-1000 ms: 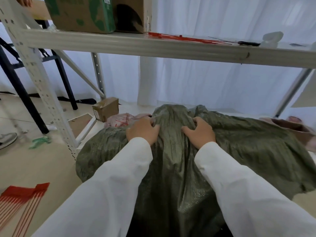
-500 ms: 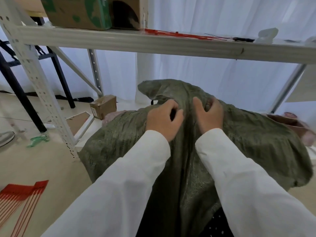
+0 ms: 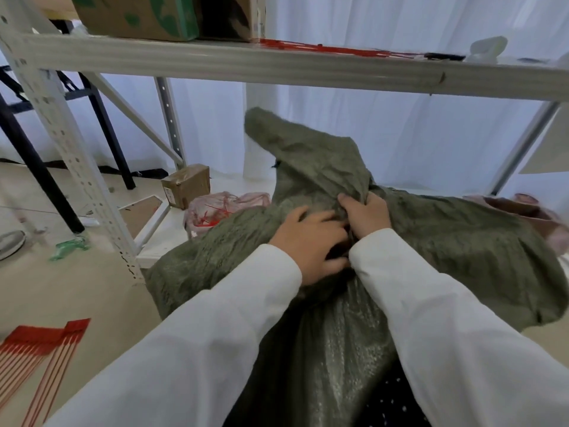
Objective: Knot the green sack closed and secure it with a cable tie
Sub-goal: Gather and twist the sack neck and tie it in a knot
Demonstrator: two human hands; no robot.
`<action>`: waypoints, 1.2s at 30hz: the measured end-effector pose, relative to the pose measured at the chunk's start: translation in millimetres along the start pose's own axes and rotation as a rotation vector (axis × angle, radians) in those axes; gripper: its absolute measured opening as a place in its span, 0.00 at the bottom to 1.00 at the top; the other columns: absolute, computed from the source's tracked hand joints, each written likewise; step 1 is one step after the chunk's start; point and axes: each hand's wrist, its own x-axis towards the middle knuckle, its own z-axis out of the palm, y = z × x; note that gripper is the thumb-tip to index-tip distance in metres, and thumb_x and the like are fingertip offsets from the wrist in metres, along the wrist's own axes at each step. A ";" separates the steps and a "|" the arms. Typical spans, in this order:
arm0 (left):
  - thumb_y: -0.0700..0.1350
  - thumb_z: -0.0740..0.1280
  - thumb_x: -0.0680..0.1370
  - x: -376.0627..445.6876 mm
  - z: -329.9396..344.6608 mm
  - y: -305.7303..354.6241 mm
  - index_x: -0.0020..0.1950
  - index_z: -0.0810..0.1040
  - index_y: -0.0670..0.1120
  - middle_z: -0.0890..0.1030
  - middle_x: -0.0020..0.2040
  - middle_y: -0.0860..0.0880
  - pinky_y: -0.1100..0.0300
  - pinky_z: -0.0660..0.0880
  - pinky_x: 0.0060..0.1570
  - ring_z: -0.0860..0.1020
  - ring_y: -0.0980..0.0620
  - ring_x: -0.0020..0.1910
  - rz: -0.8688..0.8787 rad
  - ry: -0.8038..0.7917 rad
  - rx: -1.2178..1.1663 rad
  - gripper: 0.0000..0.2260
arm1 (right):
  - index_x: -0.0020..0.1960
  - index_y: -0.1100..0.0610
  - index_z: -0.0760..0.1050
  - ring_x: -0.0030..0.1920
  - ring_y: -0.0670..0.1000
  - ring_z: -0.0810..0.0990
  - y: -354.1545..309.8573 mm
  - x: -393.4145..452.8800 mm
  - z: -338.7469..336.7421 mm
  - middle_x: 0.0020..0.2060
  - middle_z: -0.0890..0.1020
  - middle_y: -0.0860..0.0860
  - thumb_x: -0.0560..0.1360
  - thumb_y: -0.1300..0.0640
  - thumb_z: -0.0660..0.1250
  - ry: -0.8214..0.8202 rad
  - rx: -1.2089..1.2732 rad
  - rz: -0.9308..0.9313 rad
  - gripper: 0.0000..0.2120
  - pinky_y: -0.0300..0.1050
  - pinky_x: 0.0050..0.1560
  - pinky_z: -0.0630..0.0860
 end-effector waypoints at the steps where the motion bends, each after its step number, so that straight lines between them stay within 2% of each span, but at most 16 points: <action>1: 0.59 0.59 0.76 -2.7 -4.9 -6.7 0.60 0.73 0.53 0.66 0.72 0.56 0.49 0.46 0.72 0.56 0.54 0.74 -0.079 0.035 -0.042 0.16 | 0.48 0.57 0.77 0.47 0.52 0.77 -3.0 -0.6 2.8 0.46 0.79 0.53 0.75 0.56 0.64 0.034 0.016 -0.045 0.06 0.42 0.51 0.72; 5: 0.69 0.61 0.69 -9.8 -27.4 -33.6 0.71 0.63 0.52 0.60 0.75 0.50 0.43 0.49 0.72 0.55 0.47 0.75 -0.603 0.214 -0.194 0.35 | 0.63 0.57 0.73 0.56 0.49 0.73 -13.8 -4.7 9.7 0.53 0.75 0.49 0.77 0.53 0.61 0.162 0.074 -0.172 0.16 0.39 0.59 0.66; 7: 0.75 0.59 0.64 -12.8 -29.1 -49.6 0.73 0.59 0.47 0.61 0.74 0.45 0.40 0.54 0.70 0.58 0.43 0.74 -0.904 0.176 -0.263 0.46 | 0.62 0.57 0.71 0.59 0.52 0.74 -16.8 -8.2 13.6 0.55 0.75 0.49 0.77 0.52 0.61 0.205 0.067 -0.241 0.17 0.44 0.63 0.68; 9: 0.81 0.54 0.57 -16.4 -23.3 -62.0 0.71 0.64 0.46 0.66 0.72 0.43 0.39 0.58 0.68 0.64 0.40 0.70 -1.051 0.132 -0.413 0.53 | 0.63 0.58 0.71 0.62 0.54 0.72 -20.1 -13.7 18.2 0.60 0.74 0.52 0.75 0.50 0.61 0.219 0.020 -0.328 0.19 0.53 0.67 0.67; 10: 0.82 0.53 0.56 -19.3 -22.5 -65.1 0.68 0.68 0.46 0.70 0.69 0.43 0.42 0.61 0.68 0.68 0.40 0.67 -1.047 0.130 -0.546 0.53 | 0.64 0.58 0.71 0.63 0.54 0.71 -21.9 -16.3 20.1 0.62 0.73 0.52 0.74 0.49 0.61 0.215 0.005 -0.368 0.21 0.55 0.68 0.66; 12: 0.74 0.59 0.66 -23.7 -23.6 -62.5 0.64 0.72 0.45 0.75 0.62 0.49 0.57 0.63 0.67 0.73 0.46 0.62 -0.985 0.121 -0.856 0.39 | 0.64 0.58 0.72 0.64 0.54 0.70 -24.1 -19.7 23.5 0.62 0.73 0.52 0.73 0.47 0.60 0.195 0.002 -0.411 0.23 0.55 0.68 0.66; 13: 0.66 0.61 0.72 -22.9 -25.9 -58.3 0.64 0.72 0.46 0.75 0.55 0.52 0.69 0.66 0.59 0.75 0.50 0.56 -0.939 0.100 -1.005 0.29 | 0.63 0.58 0.72 0.64 0.54 0.71 -24.3 -21.1 24.4 0.62 0.74 0.52 0.73 0.47 0.61 0.175 0.014 -0.402 0.23 0.55 0.68 0.66; 15: 0.59 0.61 0.76 -15.4 -29.2 -49.1 0.64 0.72 0.45 0.77 0.48 0.51 0.76 0.70 0.42 0.75 0.56 0.46 -0.851 0.113 -1.136 0.23 | 0.62 0.55 0.73 0.62 0.52 0.74 -20.6 -22.4 25.4 0.59 0.77 0.51 0.74 0.47 0.63 0.059 0.084 -0.328 0.20 0.54 0.67 0.68; 18: 0.62 0.65 0.73 -3.8 -38.7 -41.3 0.51 0.78 0.49 0.81 0.51 0.51 0.70 0.74 0.43 0.78 0.55 0.42 -0.799 0.181 -1.311 0.18 | 0.67 0.50 0.69 0.61 0.49 0.76 -14.8 -23.8 22.3 0.61 0.77 0.48 0.70 0.40 0.66 -0.171 0.096 -0.192 0.28 0.52 0.66 0.70; 21: 0.53 0.69 0.73 8.0 -39.8 -34.7 0.53 0.80 0.44 0.83 0.53 0.44 0.53 0.77 0.54 0.82 0.47 0.49 -0.725 0.327 -1.605 0.15 | 0.73 0.49 0.59 0.62 0.49 0.74 -9.9 -17.2 13.9 0.65 0.74 0.49 0.68 0.40 0.69 -0.232 0.083 -0.114 0.38 0.47 0.64 0.70; 24: 0.41 0.66 0.75 22.1 -38.8 -26.8 0.44 0.79 0.46 0.83 0.39 0.48 0.55 0.78 0.49 0.81 0.49 0.41 -0.598 0.568 -1.723 0.03 | 0.75 0.50 0.52 0.63 0.51 0.72 -5.6 -14.0 10.9 0.67 0.71 0.50 0.67 0.40 0.71 -0.258 0.063 -0.041 0.44 0.45 0.61 0.69; 26: 0.38 0.64 0.75 27.6 -41.4 -19.3 0.36 0.77 0.48 0.80 0.33 0.50 0.55 0.75 0.48 0.77 0.50 0.39 -0.538 0.601 -1.699 0.09 | 0.75 0.50 0.51 0.65 0.52 0.71 -4.7 -13.0 12.1 0.68 0.70 0.50 0.64 0.38 0.72 -0.234 0.036 -0.006 0.48 0.46 0.64 0.68; 29: 0.41 0.64 0.70 27.9 -43.4 -10.5 0.30 0.77 0.52 0.76 0.38 0.49 0.59 0.72 0.44 0.74 0.53 0.39 -0.471 0.573 -1.511 0.10 | 0.76 0.50 0.51 0.71 0.52 0.65 -8.5 -11.7 9.3 0.72 0.63 0.51 0.59 0.36 0.73 -0.079 -0.070 -0.074 0.54 0.52 0.70 0.64; 33: 0.41 0.64 0.73 22.1 -45.8 -11.3 0.35 0.73 0.50 0.70 0.45 0.52 0.70 0.67 0.44 0.71 0.62 0.40 -0.362 0.601 -1.052 0.07 | 0.74 0.52 0.60 0.69 0.45 0.66 -18.1 -17.3 -0.8 0.70 0.67 0.49 0.74 0.49 0.66 0.142 -0.088 -0.394 0.31 0.42 0.69 0.63; 35: 0.44 0.64 0.70 15.4 -47.5 -15.5 0.35 0.71 0.49 0.69 0.41 0.55 0.74 0.66 0.43 0.70 0.61 0.40 -0.266 0.637 -0.806 0.04 | 0.65 0.49 0.73 0.61 0.42 0.72 -19.7 -21.7 0.3 0.62 0.76 0.45 0.76 0.48 0.62 0.098 -0.001 -0.397 0.18 0.41 0.66 0.67; 36: 0.45 0.63 0.68 12.5 -46.7 -18.5 0.35 0.72 0.47 0.69 0.41 0.55 0.70 0.67 0.44 0.70 0.58 0.40 -0.227 0.634 -0.709 0.03 | 0.56 0.46 0.79 0.56 0.43 0.76 -21.2 -24.4 2.4 0.54 0.81 0.43 0.77 0.46 0.61 0.026 0.093 -0.325 0.12 0.43 0.62 0.70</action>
